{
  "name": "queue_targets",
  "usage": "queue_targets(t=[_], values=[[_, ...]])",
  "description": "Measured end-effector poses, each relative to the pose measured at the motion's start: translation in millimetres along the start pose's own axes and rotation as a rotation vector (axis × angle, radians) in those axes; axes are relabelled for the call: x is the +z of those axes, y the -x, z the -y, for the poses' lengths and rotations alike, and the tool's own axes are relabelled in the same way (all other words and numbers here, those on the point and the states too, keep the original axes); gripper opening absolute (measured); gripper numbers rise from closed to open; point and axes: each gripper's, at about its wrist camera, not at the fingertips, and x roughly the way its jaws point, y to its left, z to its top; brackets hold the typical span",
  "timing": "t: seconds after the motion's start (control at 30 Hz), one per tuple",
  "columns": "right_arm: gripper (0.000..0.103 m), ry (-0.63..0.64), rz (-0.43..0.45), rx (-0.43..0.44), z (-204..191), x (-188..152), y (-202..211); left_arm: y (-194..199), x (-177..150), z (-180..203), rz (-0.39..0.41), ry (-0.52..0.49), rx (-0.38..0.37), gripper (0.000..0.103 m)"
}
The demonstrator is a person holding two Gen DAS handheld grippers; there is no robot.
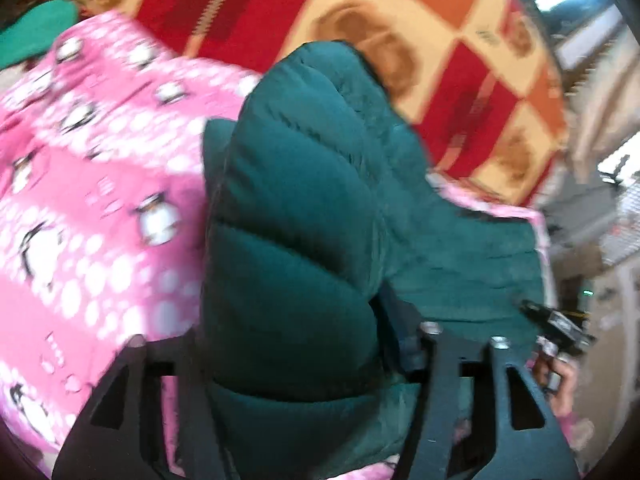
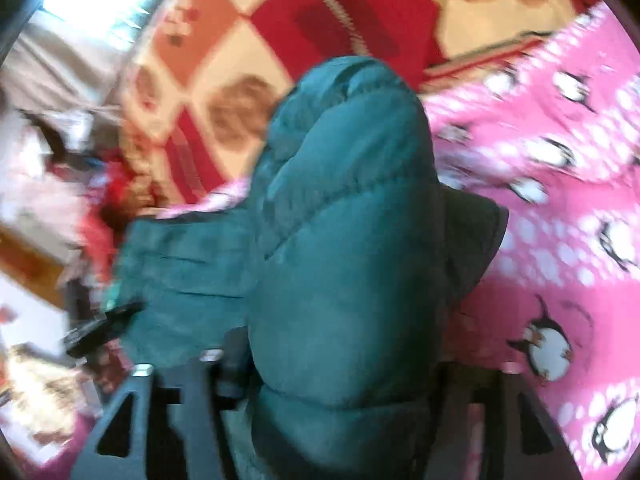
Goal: Fold large clothes
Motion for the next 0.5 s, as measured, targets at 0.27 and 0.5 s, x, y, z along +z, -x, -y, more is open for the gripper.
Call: queue_targets(t=[0.27,0.5], values=[[0.087,-0.028,0.088,-0.182,-1.7,-15.2,1.3,12.6,-23.3,-0.4,0.147,0.009,0.165,0.092],[0.087,0.119,0.243,-0.303,-51.8,-24.6,52.5,55.7,-42.0,43.3,0.304,-0.14,0.315,0.092]])
